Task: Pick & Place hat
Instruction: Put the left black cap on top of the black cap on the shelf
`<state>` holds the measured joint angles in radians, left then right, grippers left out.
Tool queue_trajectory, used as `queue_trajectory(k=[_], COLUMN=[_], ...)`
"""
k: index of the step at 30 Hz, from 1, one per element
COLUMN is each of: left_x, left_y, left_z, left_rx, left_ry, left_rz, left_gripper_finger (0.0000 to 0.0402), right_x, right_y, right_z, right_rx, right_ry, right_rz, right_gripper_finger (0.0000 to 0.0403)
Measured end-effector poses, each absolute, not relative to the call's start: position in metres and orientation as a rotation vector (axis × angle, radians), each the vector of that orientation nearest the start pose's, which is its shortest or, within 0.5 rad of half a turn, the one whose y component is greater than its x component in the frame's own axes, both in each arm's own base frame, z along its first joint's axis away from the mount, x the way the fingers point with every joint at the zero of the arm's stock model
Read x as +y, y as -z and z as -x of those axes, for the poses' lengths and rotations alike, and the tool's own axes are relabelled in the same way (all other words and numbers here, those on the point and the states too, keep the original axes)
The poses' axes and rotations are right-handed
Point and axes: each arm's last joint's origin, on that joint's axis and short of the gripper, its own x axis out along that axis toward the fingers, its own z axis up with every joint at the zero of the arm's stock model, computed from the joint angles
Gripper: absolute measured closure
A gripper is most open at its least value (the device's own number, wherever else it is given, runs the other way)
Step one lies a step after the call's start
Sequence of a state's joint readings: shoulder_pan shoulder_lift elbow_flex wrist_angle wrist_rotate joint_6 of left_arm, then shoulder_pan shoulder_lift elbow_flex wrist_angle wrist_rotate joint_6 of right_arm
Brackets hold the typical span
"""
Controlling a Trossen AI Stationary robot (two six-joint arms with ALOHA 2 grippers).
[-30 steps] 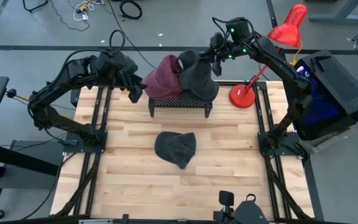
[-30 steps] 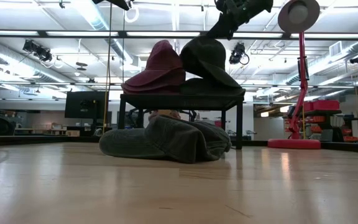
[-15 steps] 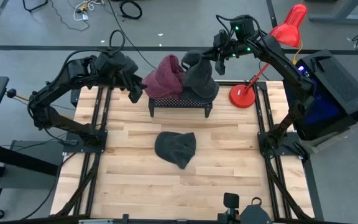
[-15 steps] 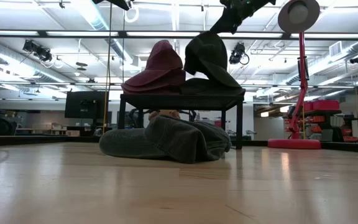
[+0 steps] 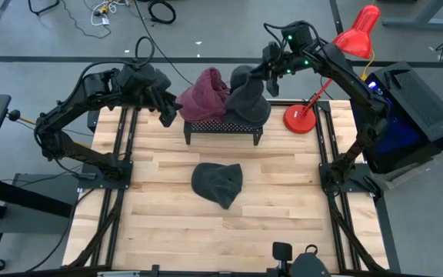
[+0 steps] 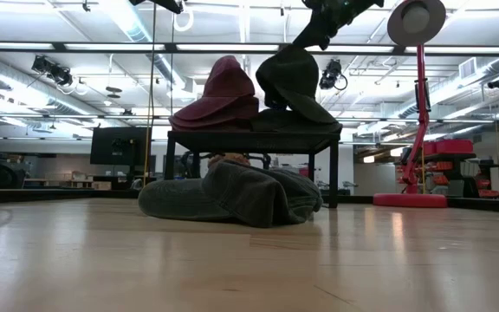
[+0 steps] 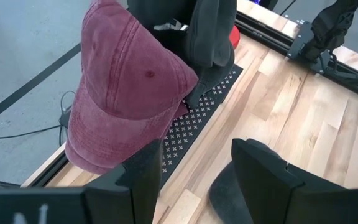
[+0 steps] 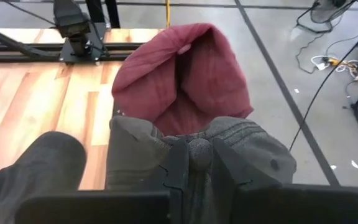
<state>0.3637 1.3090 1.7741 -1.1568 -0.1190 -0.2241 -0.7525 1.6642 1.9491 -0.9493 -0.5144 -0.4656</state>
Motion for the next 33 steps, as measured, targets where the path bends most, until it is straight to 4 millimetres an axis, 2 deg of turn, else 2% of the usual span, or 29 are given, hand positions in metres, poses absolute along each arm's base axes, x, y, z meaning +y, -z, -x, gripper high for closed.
queue_trajectory(k=[6, 17, 33], left_x=[0.081, 0.081, 0.081], left_y=[-0.463, -0.463, -0.463], left_z=[-0.204, -0.204, -0.204], left_rx=[0.609, 0.607, 0.606], left_ry=[-0.538, -0.538, -0.537], left_rz=[0.293, 0.293, 0.294], left_gripper_finger=[0.0203, 0.0203, 0.0203], right_x=[-0.219, -0.226, -0.224], right_y=[-0.429, -0.404, -0.411], right_z=[-0.257, -0.266, -0.275], right_rx=[0.594, 0.607, 0.496], right_ry=[0.088, 0.085, 0.046], right_rz=[0.042, 0.019, 0.034], right_gripper_finger=[0.0365, 0.0365, 0.0366])
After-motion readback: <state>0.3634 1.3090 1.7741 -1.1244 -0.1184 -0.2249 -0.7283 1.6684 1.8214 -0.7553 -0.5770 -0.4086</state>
